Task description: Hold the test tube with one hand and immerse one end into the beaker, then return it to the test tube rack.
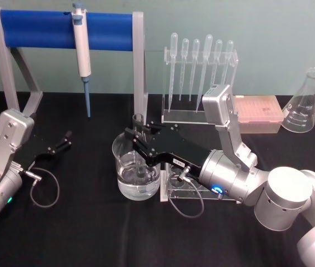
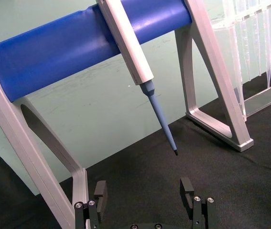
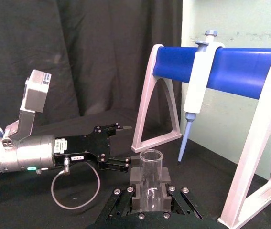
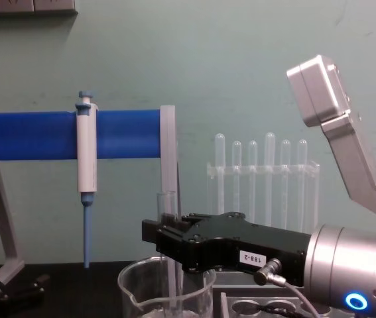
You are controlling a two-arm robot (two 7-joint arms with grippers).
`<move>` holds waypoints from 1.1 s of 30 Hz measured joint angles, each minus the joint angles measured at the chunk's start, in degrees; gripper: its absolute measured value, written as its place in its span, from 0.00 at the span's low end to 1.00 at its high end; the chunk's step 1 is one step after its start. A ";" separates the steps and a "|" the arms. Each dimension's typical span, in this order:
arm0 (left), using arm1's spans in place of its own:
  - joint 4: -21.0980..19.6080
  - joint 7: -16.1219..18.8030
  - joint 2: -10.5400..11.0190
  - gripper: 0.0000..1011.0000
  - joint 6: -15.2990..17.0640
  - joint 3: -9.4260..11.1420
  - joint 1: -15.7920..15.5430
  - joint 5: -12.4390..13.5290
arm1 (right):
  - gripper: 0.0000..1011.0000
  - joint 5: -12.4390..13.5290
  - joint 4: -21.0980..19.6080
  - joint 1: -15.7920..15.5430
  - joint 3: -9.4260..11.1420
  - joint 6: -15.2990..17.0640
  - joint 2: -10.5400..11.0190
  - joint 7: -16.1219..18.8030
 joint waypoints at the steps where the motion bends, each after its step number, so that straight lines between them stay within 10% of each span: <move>1: 0.00 0.00 0.00 0.99 0.00 0.00 0.00 0.00 | 0.22 0.00 0.00 0.00 0.00 0.00 0.00 0.00; 16: 0.00 0.00 0.00 0.99 0.00 0.00 0.00 0.00 | 0.22 0.59 -0.84 0.15 0.48 0.43 -0.08 0.33; 33: 0.00 0.00 0.00 0.99 0.00 0.00 0.00 0.00 | 0.22 2.96 -14.09 3.17 3.10 7.96 4.12 -1.17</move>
